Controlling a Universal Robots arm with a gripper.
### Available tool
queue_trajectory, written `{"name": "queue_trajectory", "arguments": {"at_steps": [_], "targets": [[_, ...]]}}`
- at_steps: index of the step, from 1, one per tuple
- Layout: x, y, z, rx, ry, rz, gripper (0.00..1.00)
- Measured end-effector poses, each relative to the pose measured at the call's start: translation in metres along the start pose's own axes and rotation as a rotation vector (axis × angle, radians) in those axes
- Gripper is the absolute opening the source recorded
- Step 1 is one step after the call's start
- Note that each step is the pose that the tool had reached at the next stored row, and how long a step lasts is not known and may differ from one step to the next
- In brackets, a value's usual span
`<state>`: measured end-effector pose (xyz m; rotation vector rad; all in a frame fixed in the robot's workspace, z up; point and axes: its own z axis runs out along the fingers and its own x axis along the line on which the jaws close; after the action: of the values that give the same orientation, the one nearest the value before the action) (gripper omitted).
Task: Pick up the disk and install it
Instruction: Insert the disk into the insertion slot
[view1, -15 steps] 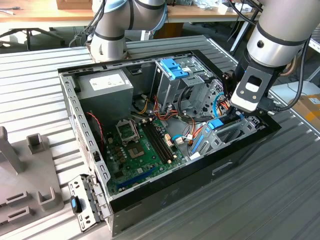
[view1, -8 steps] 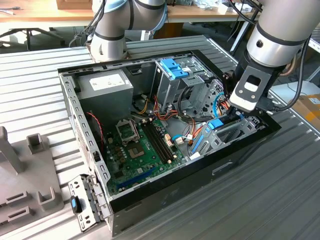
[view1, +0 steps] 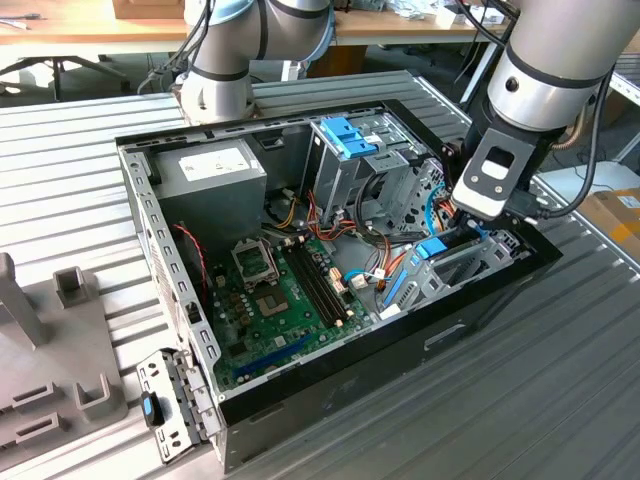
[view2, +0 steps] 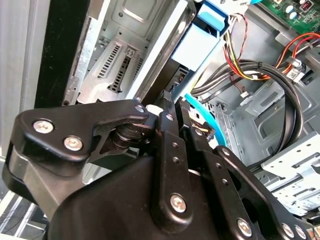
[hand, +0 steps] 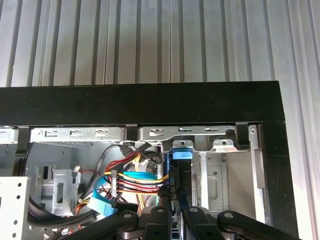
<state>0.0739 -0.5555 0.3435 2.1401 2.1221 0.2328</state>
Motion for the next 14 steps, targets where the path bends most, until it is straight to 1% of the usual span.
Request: {"name": "queue_trajectory", "arguments": {"at_steps": [4,7,9,12,13,14], "targets": [[0.0006,0.0011,0.0004,-0.0003,-0.0029,0.013,0.16],[0.0006,0.0015,0.0005,-0.0004,-0.0050,0.013,0.16],[0.0007,0.0016,0.0005,-0.0005,-0.0194,0.010,0.16],[0.0014,0.0015,0.0005,-0.0007,-0.0272,0.008,0.16],[0.0022,0.0013,0.0005,-0.0009,-0.0314,0.007,0.16],[0.0023,0.0011,0.0006,-0.0013,-0.0324,0.007,0.16]]}}
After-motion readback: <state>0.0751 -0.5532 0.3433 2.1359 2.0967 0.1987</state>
